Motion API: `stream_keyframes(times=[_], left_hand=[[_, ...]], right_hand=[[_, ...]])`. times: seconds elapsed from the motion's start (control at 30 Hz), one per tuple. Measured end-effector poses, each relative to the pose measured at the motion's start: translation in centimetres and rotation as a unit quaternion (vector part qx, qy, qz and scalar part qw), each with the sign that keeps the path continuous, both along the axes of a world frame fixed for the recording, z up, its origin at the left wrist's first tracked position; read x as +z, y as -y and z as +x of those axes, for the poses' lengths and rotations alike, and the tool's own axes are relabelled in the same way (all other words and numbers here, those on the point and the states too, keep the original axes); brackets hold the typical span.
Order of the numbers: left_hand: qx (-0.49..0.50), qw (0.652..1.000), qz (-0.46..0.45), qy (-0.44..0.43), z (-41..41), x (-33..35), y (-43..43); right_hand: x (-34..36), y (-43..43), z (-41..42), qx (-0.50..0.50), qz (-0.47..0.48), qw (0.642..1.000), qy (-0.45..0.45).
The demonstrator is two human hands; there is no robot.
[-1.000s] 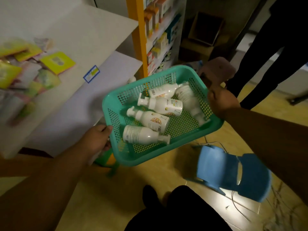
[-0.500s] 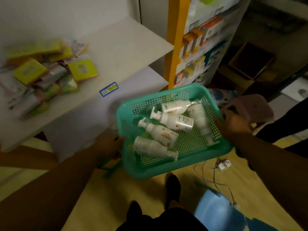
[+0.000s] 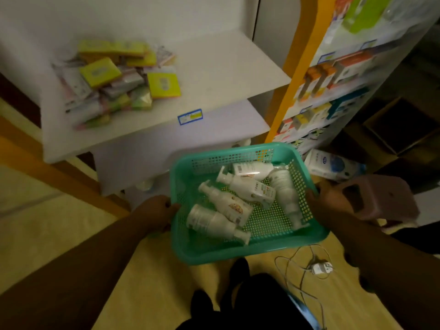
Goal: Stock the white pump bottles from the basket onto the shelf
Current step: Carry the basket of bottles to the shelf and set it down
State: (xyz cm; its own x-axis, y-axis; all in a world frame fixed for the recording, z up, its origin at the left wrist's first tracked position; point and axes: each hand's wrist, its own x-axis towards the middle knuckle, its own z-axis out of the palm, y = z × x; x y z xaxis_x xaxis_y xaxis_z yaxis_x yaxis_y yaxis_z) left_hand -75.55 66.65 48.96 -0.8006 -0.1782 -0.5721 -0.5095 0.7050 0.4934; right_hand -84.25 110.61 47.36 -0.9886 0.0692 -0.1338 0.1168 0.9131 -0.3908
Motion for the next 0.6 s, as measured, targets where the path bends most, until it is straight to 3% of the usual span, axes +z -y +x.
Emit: stream_keyframes(times=[0.27, 0.6], left_hand=[[0.096, 0.992, 0.079, 0.007, 3.6, -1.3, 0.1], [0.193, 0.975, -0.038, 0.105, 6.6, -9.6, -4.6]], right_hand=[[-2.1, 1.8, -0.1, 0.014, -0.039, 0.995, 0.088], [-9.6, 2.1, -4.1, 0.090, -0.073, 0.988, 0.100]])
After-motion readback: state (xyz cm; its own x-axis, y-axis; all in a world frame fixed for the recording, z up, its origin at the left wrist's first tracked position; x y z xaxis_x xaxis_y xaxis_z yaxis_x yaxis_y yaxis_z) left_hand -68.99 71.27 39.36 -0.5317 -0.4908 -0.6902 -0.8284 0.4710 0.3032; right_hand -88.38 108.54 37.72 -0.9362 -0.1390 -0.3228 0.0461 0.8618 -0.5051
